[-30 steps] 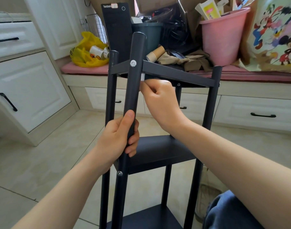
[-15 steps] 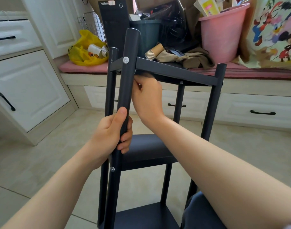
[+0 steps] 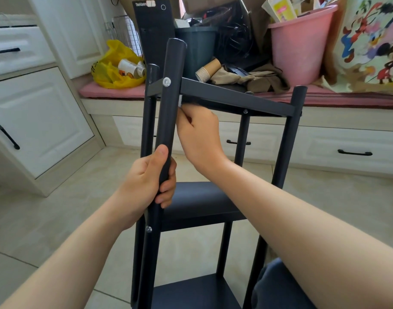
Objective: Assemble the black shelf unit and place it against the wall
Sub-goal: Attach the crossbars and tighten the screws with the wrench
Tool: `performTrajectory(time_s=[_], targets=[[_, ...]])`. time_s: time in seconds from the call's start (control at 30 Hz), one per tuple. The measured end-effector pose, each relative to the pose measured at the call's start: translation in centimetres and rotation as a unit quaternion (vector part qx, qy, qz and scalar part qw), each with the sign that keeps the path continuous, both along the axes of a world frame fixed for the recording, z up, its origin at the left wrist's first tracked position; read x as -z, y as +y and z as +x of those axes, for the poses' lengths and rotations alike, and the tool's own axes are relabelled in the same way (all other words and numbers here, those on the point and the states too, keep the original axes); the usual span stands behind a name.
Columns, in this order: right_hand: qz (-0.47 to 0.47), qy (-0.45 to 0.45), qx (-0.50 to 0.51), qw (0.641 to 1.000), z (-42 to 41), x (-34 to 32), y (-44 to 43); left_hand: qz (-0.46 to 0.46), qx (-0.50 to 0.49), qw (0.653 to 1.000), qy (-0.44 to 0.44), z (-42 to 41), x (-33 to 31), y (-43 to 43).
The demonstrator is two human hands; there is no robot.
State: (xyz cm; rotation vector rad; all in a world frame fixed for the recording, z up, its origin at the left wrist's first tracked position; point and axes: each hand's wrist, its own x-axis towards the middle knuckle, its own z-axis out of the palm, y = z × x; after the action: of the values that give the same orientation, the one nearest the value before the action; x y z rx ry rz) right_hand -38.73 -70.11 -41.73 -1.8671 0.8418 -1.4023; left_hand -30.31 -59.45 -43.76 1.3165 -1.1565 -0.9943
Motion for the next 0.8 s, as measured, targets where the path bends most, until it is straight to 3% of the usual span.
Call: performTrajectory(time_s=[0.43, 0.8], targets=[[0.016, -0.005, -0.044, 0.999, -0.9, -0.8, 0.7, -0.001, -0.008, 1.000, -0.004, 0.7, 0.0, 0.5], [0.009, -0.049, -0.011, 0.999, 0.9, -0.4, 0.6, -0.001, -0.019, 1.000, 0.004, 1.0, 0.3, 0.4]])
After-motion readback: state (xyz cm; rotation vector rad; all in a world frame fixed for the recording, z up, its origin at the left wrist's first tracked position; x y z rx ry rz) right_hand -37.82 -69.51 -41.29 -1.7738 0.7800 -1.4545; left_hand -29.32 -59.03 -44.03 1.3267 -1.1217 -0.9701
